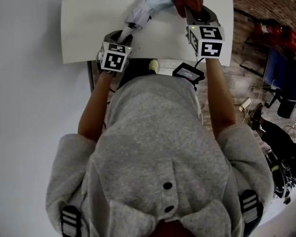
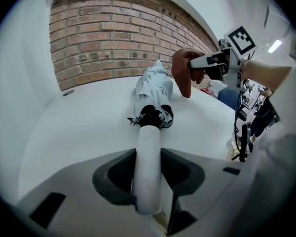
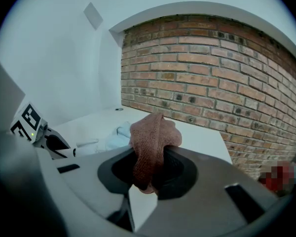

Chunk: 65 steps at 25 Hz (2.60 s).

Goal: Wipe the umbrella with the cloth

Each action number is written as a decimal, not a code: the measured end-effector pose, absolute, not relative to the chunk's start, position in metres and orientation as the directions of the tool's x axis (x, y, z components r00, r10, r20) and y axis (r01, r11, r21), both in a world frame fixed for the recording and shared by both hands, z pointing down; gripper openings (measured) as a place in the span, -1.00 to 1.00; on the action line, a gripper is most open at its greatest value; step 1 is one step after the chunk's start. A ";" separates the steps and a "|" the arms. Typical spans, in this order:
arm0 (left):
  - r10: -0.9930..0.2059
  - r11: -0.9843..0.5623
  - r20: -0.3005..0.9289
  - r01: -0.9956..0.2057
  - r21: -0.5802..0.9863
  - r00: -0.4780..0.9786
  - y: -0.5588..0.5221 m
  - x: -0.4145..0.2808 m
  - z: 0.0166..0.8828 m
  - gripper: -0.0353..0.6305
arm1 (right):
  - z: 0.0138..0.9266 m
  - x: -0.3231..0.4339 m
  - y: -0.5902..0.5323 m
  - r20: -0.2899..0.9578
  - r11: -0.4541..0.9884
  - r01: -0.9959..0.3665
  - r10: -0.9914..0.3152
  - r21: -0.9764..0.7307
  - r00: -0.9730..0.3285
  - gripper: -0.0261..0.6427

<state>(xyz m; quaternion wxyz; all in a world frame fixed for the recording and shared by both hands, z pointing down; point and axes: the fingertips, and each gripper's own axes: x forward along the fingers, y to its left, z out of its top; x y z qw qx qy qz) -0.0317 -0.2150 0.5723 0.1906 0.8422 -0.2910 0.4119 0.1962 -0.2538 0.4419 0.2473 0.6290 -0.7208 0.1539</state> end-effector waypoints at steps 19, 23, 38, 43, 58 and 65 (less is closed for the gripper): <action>-0.328 -0.755 0.809 -0.650 0.087 0.489 -0.215 -0.031 0.572 -0.43 | 0.496 0.189 -0.267 0.620 0.161 -0.986 -0.777 0.035 -0.105 -0.68; -0.332 -0.753 0.808 -0.652 0.083 0.486 -0.214 -0.032 0.569 -0.43 | 0.500 0.185 -0.264 0.634 0.172 -0.985 -0.765 0.030 -0.114 -0.68; -0.327 -0.751 0.814 -0.655 0.085 0.480 -0.215 -0.031 0.575 -0.43 | 0.520 0.165 -0.256 0.658 0.209 -0.978 -0.736 -0.004 -0.160 -0.68; -0.327 -0.751 0.813 -0.655 0.086 0.481 -0.215 -0.032 0.574 -0.43 | 0.523 0.155 -0.252 0.663 0.220 -0.975 -0.728 -0.014 -0.174 -0.68; -0.327 -0.750 0.812 -0.655 0.087 0.483 -0.215 -0.032 0.575 -0.43 | 0.532 0.109 -0.243 0.671 0.292 -0.953 -0.691 -0.079 -0.267 -0.68; -0.322 -0.751 0.816 -0.654 0.089 0.481 -0.217 -0.031 0.576 -0.43 | 0.534 0.089 -0.242 0.672 0.333 -0.938 -0.673 -0.095 -0.307 -0.68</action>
